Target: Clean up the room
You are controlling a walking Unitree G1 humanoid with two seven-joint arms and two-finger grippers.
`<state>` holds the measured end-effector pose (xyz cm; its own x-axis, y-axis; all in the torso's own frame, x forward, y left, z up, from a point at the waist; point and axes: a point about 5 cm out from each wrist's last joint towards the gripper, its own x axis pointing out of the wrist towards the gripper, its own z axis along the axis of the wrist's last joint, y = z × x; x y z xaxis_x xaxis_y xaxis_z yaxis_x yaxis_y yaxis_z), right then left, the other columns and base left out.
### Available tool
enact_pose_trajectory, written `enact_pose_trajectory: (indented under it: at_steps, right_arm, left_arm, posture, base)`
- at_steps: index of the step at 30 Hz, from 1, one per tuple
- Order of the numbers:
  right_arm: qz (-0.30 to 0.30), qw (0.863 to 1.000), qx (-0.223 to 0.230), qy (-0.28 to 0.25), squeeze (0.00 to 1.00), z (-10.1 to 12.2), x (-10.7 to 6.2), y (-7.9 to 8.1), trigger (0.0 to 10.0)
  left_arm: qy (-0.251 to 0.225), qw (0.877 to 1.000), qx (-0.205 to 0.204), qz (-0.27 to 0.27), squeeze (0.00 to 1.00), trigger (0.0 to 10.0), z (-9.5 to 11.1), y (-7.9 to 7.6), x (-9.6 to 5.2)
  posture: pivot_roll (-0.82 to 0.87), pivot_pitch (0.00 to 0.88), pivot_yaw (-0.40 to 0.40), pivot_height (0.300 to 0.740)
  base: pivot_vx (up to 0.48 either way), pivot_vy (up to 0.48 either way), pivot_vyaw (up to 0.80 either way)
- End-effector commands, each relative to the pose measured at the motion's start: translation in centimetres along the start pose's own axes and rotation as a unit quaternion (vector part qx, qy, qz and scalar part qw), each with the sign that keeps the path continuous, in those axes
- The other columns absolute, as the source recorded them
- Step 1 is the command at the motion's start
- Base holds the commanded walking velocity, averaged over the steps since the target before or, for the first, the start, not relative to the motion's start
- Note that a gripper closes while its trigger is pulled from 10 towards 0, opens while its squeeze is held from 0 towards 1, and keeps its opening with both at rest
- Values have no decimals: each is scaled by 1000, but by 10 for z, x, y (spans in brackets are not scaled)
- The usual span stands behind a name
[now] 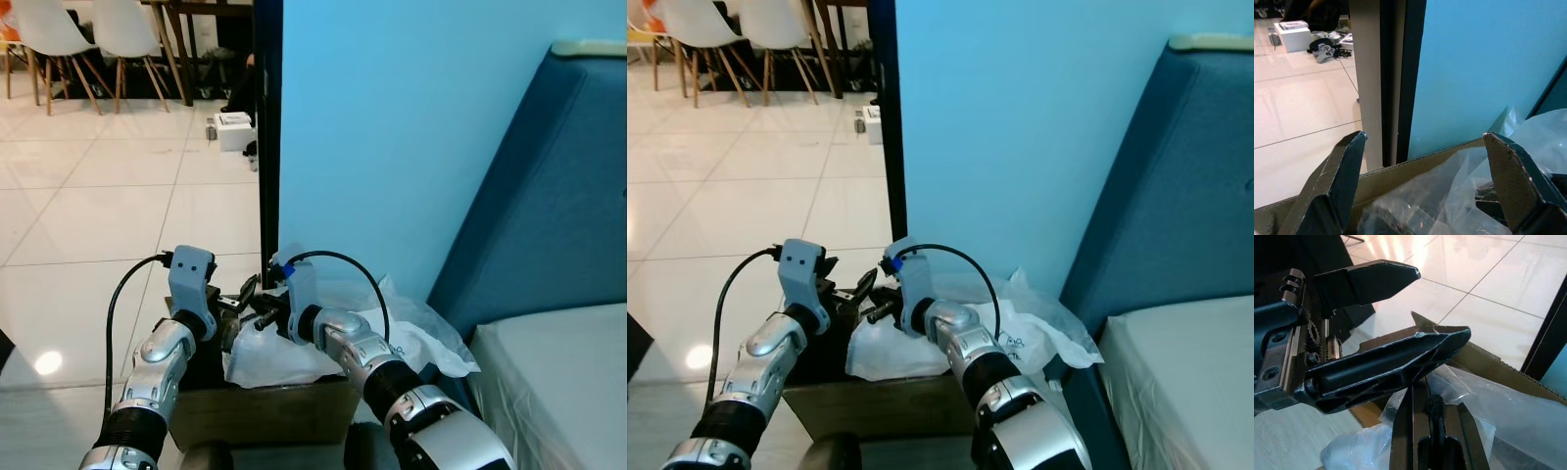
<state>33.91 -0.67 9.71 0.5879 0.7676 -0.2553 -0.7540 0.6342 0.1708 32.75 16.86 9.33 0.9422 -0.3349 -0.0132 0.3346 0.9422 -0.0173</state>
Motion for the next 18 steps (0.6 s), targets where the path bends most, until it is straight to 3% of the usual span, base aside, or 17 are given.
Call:
enact_pose_trajectory:
  at_steps: [1,15,16,18]
  right_arm:
    - [46,999,13,-24,0,9,18,33,10000]
    - [58,997,22,-43,0,15,20,36,10000]
    - [64,995,48,-54,1000,17,20,35,10000]
    - [64,995,48,-54,1000,17,20,35,10000]
  left_arm:
    - [16,1000,5,-18,0,10000,-6,-5,-2]
    - [31,998,19,-53,0,10000,-11,-14,-5]
    - [39,996,21,-75,0,10000,-14,-20,-6]
    - [39,996,21,-75,0,10000,-14,-20,-6]
  posture:
    - [-15,31,-76,550]
    - [-10,36,-78,515]
    - [-15,36,-77,515]
    - [-15,36,-77,515]
  base:
    - [0,0,0]
    - [0,0,0]
    - [0,0,0]
    - [0,0,0]
